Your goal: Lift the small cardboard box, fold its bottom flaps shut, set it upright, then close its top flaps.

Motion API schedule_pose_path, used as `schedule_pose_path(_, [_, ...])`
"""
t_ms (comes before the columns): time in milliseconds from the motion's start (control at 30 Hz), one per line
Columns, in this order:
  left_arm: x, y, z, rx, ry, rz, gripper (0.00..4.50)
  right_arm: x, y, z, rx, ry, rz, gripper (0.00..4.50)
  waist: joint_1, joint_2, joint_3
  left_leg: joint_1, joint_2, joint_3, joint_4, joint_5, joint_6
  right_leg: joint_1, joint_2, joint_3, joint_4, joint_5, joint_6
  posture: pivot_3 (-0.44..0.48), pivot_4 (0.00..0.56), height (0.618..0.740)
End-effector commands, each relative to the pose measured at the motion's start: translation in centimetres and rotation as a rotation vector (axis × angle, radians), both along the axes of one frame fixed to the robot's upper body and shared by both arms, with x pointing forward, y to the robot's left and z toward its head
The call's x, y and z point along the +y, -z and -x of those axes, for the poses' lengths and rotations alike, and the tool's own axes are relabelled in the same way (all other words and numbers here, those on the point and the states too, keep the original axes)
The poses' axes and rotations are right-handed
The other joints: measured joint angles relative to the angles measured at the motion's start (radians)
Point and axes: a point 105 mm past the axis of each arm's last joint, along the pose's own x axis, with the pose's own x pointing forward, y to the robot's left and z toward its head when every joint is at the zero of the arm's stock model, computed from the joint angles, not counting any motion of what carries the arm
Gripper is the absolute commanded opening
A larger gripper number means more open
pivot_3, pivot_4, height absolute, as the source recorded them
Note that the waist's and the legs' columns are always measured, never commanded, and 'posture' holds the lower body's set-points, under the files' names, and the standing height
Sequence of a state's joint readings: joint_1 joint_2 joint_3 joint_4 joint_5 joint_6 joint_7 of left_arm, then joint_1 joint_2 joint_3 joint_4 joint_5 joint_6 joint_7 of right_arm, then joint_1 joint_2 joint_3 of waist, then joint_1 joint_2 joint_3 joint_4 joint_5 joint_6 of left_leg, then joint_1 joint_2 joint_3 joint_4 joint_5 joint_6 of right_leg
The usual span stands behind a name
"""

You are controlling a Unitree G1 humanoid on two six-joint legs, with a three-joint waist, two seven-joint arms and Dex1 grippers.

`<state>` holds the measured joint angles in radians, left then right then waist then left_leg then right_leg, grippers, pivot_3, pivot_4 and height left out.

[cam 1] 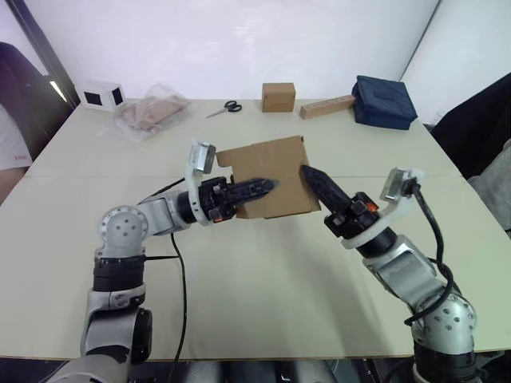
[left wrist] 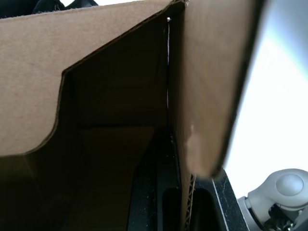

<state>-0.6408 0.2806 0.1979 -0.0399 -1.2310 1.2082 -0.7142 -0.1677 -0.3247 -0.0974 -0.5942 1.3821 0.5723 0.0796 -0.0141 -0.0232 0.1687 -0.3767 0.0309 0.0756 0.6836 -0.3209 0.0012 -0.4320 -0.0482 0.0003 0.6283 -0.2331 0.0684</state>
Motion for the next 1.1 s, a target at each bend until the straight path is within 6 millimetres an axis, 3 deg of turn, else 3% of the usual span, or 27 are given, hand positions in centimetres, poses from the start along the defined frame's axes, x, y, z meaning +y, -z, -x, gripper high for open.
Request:
schedule_pose_path(33, [-0.7, -1.0, 0.2, -0.008, 0.011, 0.048, 0.0, 2.8, -0.5, 1.7, -0.081, -0.123, 0.068, 1.69, 0.0, 0.0, 0.0, 0.0, 0.0, 0.0, 0.0, 0.0, 0.0, 0.0, 0.0, 0.0, 0.0, 0.0, 0.0, 0.0, 0.15, 0.74])
schedule_pose_path(367, [-0.8, -1.5, -1.2, 0.032, -0.062, 0.085, 0.0, 3.3, -0.2, 2.8, -0.138, -0.167, 0.161, 1.69, 0.001, 0.0, 0.0, -0.001, 0.0, 0.0, 0.0, 0.0, 0.0, 0.0, 0.0, 0.0, 0.0, 0.0, 0.0, 0.0, 0.15, 0.74])
schedule_pose_path(800, [-0.6, -1.5, -1.7, 0.039, -0.092, 0.091, 0.0, 1.0, -1.3, 2.7, -0.164, -0.122, 0.153, 1.69, 0.001, -0.001, 0.0, -0.001, 0.0, 0.0, 0.0, 0.0, 0.0, 0.0, 0.0, 0.0, -0.001, 0.0, 0.0, 0.0, 0.15, 0.74])
schedule_pose_path(900, [-0.8, -1.3, -1.2, 0.024, -0.073, 0.074, 0.0, 0.9, -1.6, 2.6, -0.156, -0.123, 0.122, 0.97, 0.001, -0.001, 0.0, -0.001, 0.0, 0.0, 0.0, 0.0, 0.0, 0.0, 0.0, 0.0, 0.0, 0.0, 0.0, 0.0, 0.15, 0.74])
schedule_pose_path(967, [-0.9, -1.2, -0.9, 0.011, -0.06, 0.064, 0.0, 0.9, -1.8, 2.7, -0.143, -0.136, 0.086, 0.16, 0.001, -0.001, 0.0, -0.001, 0.0, 0.0, 0.0, 0.0, 0.0, -0.001, 0.001, 0.0, 0.0, 0.0, 0.0, 0.0, 0.15, 0.74])
schedule_pose_path(1100, [-0.9, -1.0, -0.7, 0.007, -0.059, 0.056, 0.0, 1.2, -1.7, 2.8, -0.109, -0.167, 0.052, 0.08, 0.001, -0.001, 0.0, -0.001, 0.0, 0.0, 0.0, 0.0, 0.0, -0.001, 0.0, 0.0, 0.0, 0.0, 0.0, 0.0, 0.15, 0.74])
